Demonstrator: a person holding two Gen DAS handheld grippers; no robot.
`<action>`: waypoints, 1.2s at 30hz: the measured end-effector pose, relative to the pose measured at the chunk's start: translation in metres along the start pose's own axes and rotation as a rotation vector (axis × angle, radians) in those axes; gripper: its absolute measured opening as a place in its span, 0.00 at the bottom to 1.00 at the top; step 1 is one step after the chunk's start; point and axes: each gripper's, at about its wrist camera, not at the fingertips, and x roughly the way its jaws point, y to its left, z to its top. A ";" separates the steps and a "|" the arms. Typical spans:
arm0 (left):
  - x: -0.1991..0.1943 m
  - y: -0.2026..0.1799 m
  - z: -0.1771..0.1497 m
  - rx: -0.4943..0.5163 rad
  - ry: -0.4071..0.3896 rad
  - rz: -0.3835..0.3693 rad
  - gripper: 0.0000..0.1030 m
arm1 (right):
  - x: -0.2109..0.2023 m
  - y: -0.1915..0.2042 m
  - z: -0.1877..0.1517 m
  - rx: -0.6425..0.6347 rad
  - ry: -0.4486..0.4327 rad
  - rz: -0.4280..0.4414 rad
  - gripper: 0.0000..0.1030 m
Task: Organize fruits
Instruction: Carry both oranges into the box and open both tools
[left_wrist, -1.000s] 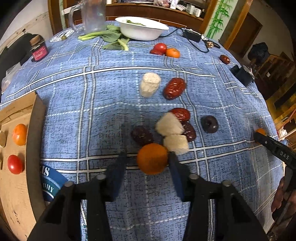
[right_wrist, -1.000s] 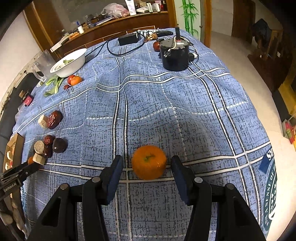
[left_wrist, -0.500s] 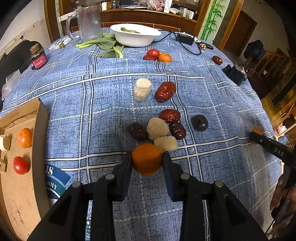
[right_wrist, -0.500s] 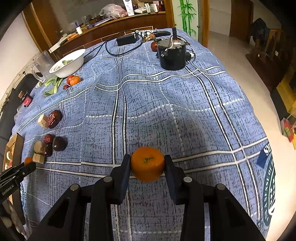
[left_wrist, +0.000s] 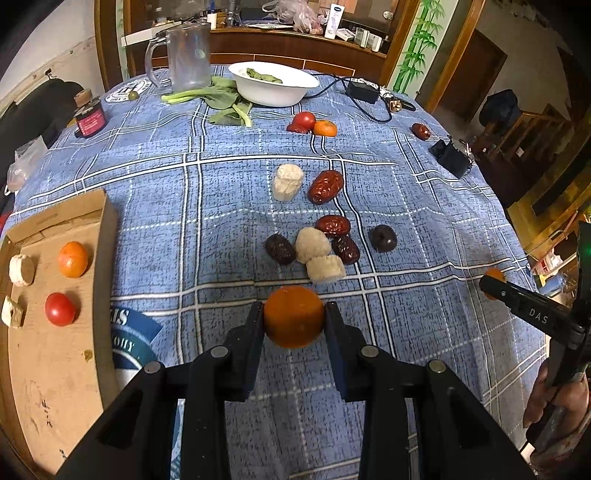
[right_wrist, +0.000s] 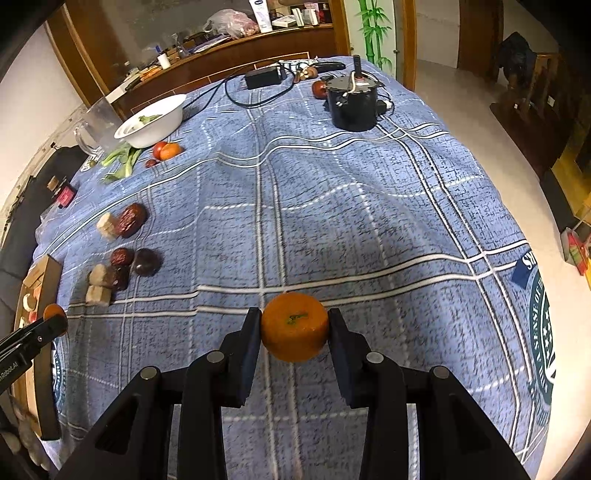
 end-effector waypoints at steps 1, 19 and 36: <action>-0.003 0.001 -0.002 -0.003 -0.003 -0.002 0.30 | -0.001 0.002 -0.001 -0.002 0.000 0.001 0.37; -0.064 0.119 -0.026 -0.177 -0.057 0.073 0.30 | -0.021 0.141 -0.008 -0.175 0.002 0.171 0.37; -0.064 0.267 -0.048 -0.302 0.019 0.170 0.30 | 0.024 0.383 -0.057 -0.517 0.137 0.371 0.38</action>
